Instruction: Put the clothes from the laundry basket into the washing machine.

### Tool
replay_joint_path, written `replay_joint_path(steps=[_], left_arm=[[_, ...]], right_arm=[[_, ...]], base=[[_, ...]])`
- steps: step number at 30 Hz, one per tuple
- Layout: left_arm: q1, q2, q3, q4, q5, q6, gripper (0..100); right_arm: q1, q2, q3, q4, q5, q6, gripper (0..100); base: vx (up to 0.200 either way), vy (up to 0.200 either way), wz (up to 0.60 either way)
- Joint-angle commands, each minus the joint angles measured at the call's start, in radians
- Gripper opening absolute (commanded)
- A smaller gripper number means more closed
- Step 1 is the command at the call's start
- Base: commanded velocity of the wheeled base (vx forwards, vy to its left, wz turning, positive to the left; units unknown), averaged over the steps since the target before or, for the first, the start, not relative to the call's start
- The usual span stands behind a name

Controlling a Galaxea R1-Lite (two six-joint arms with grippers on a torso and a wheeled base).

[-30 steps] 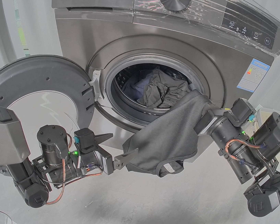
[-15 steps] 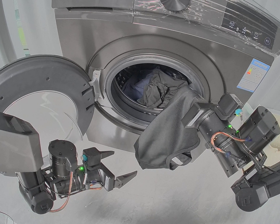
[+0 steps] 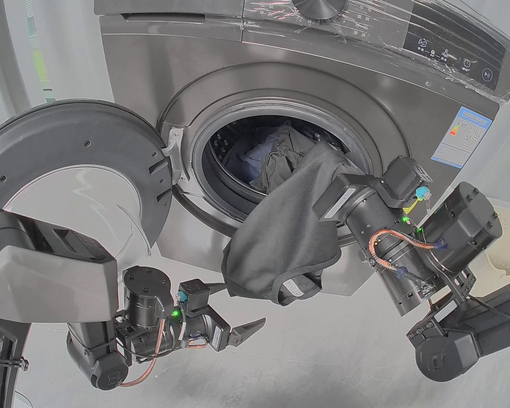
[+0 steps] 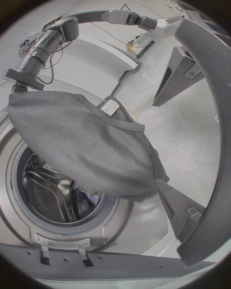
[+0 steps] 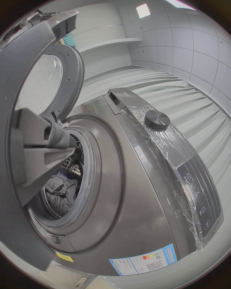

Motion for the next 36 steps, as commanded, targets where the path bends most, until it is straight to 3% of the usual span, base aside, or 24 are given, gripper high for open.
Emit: replay_joint_path(steps=[1, 11, 17, 36], left_arm=[[-0.001, 0.053, -0.035, 0.0, 0.0, -0.001, 100], [0.012, 0.122, -0.145, 0.0, 0.017, 0.0, 100], [0.011, 0.149, -0.158, 0.0, 0.017, 0.02, 100], [0.012, 0.223, -0.29, 0.001, 0.019, 0.02, 100]], right_arm=[[0.012, 0.024, -0.014, 0.0, 0.0, 0.001, 0], [0.014, 0.031, -0.023, 0.0, -0.001, 0.001, 0], [0.029, 0.031, -0.025, -0.002, -0.012, 0.001, 0], [0.035, 0.031, -0.031, -0.002, -0.023, 0.003, 0]], base=[[0.0, 0.0, 0.0], [0.0, 0.0, 0.0], [0.0, 0.0, 0.0], [0.0, 0.0, 0.0]])
